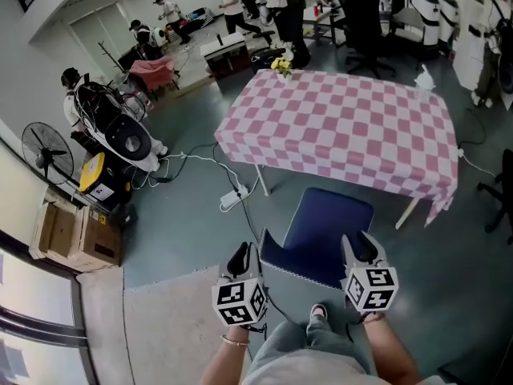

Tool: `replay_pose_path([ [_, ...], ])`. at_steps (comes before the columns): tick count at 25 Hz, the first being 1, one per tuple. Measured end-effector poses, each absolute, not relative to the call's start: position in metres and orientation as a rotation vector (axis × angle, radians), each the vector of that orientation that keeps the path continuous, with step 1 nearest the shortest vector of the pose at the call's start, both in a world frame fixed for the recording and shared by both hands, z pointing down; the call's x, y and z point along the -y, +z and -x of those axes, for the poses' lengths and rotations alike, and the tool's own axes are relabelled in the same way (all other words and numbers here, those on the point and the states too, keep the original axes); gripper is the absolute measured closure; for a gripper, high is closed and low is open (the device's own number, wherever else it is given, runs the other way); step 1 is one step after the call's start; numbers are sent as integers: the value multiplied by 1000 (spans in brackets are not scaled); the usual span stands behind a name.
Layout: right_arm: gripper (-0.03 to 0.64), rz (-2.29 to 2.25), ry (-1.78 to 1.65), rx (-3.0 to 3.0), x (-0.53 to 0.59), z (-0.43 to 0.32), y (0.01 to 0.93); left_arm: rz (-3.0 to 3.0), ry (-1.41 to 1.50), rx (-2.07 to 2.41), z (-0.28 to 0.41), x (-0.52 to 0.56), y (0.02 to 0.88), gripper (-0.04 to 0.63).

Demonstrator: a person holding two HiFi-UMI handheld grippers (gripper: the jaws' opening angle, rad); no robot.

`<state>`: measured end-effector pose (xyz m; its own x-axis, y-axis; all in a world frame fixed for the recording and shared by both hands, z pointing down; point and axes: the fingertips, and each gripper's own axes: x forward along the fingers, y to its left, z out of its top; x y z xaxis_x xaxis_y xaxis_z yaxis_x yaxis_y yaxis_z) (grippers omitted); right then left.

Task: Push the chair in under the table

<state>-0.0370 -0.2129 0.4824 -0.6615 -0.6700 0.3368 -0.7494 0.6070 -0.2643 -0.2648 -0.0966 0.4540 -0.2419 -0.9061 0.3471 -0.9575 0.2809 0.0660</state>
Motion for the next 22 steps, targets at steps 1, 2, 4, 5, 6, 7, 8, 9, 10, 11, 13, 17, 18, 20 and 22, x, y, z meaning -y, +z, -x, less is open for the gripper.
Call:
replay_pose_path([
  [1,492,-1174,579,2624,215,37,485,-1700,234,2232,265,101,455,540],
  [2,492,-1174,586,2618,218,37,487,-1707,243,2224,266,106,457,540],
  [4,492,-1189,598,2605,223,35,490,-1730,267,2205,266,116,459,540],
  [5,492,-1201,600,2598,224,33,490,-1744,278,2193,266,121,460,540],
  [6,492,-1216,597,2591,227,31,489,-1757,285,2179,266,127,462,540],
  [7,492,-1232,592,2583,229,28,489,-1771,287,2164,265,133,464,540],
  [8,492,-1250,585,2574,232,25,488,-1787,285,2148,264,140,465,540],
  [9,492,-1271,580,2564,233,23,488,-1806,283,2130,263,147,466,540],
  [10,492,-1293,578,2554,234,21,487,-1829,283,2110,262,152,466,540],
  [11,492,-1317,579,2544,233,21,486,-1853,285,2090,261,157,467,540],
  [13,492,-1362,586,2523,228,23,485,-1896,291,2054,263,164,467,540],
  [17,492,-1417,578,2481,220,32,483,-1966,292,1988,269,174,466,540],
  [18,492,-1420,572,2472,218,34,484,-1986,297,1962,268,175,468,540],
  [20,492,-1416,563,2456,214,36,485,-2032,328,1887,265,176,473,540],
  [22,492,-1388,553,2447,208,35,488,-2096,389,1785,259,174,481,540],
])
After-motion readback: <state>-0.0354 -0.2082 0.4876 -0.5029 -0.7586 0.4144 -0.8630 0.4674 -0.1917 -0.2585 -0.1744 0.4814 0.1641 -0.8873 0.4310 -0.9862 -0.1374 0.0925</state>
